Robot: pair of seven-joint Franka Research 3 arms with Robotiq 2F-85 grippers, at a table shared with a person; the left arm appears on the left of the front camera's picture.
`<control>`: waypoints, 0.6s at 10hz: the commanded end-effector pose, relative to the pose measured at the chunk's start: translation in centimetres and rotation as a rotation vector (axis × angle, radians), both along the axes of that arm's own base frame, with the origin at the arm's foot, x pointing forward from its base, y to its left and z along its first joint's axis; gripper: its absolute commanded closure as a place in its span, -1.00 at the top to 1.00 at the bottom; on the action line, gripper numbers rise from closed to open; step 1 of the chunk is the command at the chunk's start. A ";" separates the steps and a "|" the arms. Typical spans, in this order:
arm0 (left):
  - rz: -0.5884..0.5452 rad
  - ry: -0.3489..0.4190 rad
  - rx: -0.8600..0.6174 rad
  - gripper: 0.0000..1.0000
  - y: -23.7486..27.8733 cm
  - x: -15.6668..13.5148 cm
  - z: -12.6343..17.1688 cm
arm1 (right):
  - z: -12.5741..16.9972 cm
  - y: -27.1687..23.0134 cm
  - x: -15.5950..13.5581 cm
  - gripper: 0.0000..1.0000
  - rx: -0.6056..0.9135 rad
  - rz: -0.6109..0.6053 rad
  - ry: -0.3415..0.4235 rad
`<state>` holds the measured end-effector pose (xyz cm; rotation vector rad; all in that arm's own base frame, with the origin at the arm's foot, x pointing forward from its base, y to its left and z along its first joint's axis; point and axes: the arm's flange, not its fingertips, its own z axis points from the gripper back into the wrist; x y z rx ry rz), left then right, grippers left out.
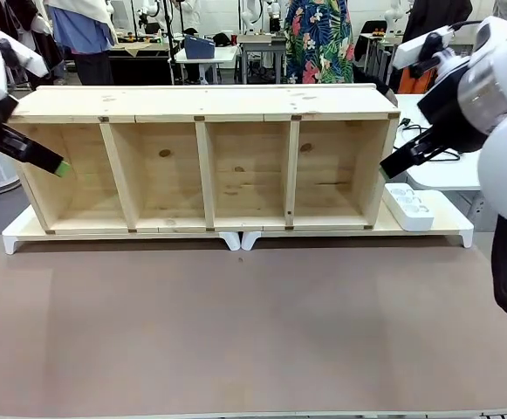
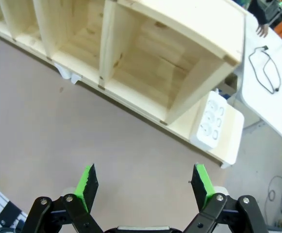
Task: Perform cable management.
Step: When the cord part of the Power Cable appears at the lower middle area of the table and stops, grasp the cord part of the Power Cable.
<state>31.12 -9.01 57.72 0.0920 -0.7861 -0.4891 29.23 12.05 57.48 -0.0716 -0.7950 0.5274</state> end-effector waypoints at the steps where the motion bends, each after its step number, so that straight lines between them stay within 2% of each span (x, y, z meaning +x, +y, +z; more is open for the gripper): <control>1: 0.023 -0.032 0.001 1.00 4.6 -9.6 -9.7 | -4.7 -3.3 -4.7 1.00 0.043 -0.058 -0.008; 3: 0.049 -0.041 -0.019 1.00 5.9 -11.1 -10.3 | -5.3 -5.1 -6.1 1.00 0.084 -0.100 -0.014; 5: 0.053 -0.038 -0.046 1.00 6.7 -11.2 -11.3 | -6.1 -6.0 -6.7 1.00 0.121 -0.116 -0.012; 6: 0.056 -0.021 -0.045 1.00 3.5 -3.5 3.0 | -6.4 -5.6 -6.3 1.00 0.126 -0.100 0.010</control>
